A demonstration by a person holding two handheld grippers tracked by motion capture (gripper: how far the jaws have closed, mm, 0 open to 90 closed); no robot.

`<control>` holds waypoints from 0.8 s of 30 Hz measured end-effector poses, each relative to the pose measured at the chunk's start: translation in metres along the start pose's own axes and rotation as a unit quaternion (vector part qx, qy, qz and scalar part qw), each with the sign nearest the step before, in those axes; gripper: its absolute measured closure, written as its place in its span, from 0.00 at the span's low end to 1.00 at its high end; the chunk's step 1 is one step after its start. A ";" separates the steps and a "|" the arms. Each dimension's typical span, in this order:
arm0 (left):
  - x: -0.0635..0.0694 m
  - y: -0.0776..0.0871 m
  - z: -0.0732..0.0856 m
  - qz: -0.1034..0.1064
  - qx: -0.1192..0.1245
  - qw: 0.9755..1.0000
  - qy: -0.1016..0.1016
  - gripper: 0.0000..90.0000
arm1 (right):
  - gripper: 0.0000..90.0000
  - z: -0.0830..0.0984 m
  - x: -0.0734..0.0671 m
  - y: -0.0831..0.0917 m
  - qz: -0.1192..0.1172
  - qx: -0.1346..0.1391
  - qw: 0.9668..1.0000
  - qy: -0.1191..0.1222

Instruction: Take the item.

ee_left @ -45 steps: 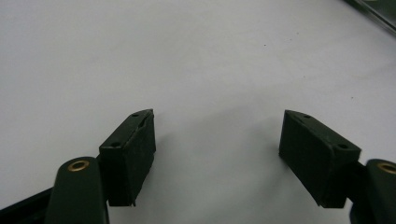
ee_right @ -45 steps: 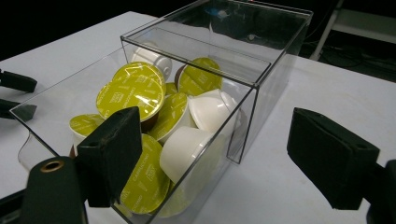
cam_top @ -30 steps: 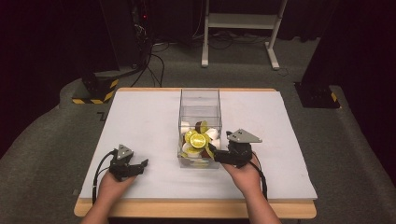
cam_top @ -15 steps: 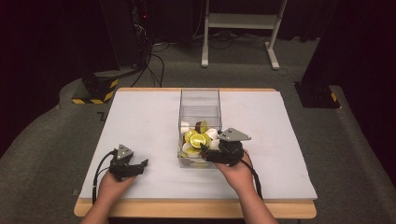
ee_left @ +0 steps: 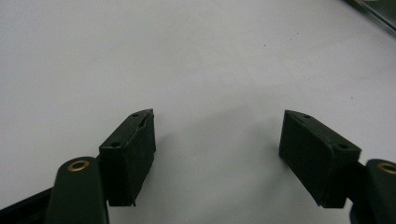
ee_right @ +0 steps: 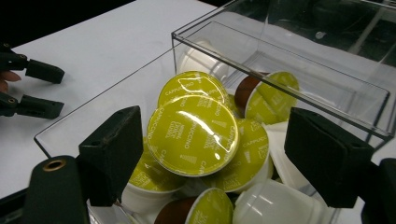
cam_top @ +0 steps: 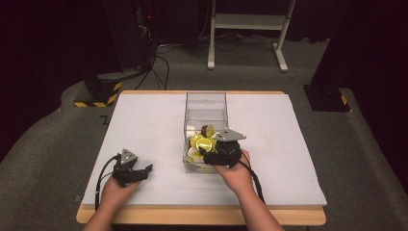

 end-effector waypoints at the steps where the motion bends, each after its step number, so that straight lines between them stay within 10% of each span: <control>1: 0.000 0.000 0.000 0.000 0.000 1.000 0.000 0.30 | 0.22 0.000 0.000 -0.001 0.000 -0.002 1.000 0.001; 24: 0.000 0.000 0.000 0.000 0.000 1.000 -0.001 0.30 | 0.33 0.003 -0.007 -0.019 -0.005 -0.041 0.999 0.024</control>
Point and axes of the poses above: each handheld gripper's, and its own axes: y roughly backward along the jaws, z roughly out of its underside, x roughly to its right, the point moved 8 cm from there along -y, roughly forward along the jaws, and after that the axes turned 12 degrees about y, right-handed, at the moved point
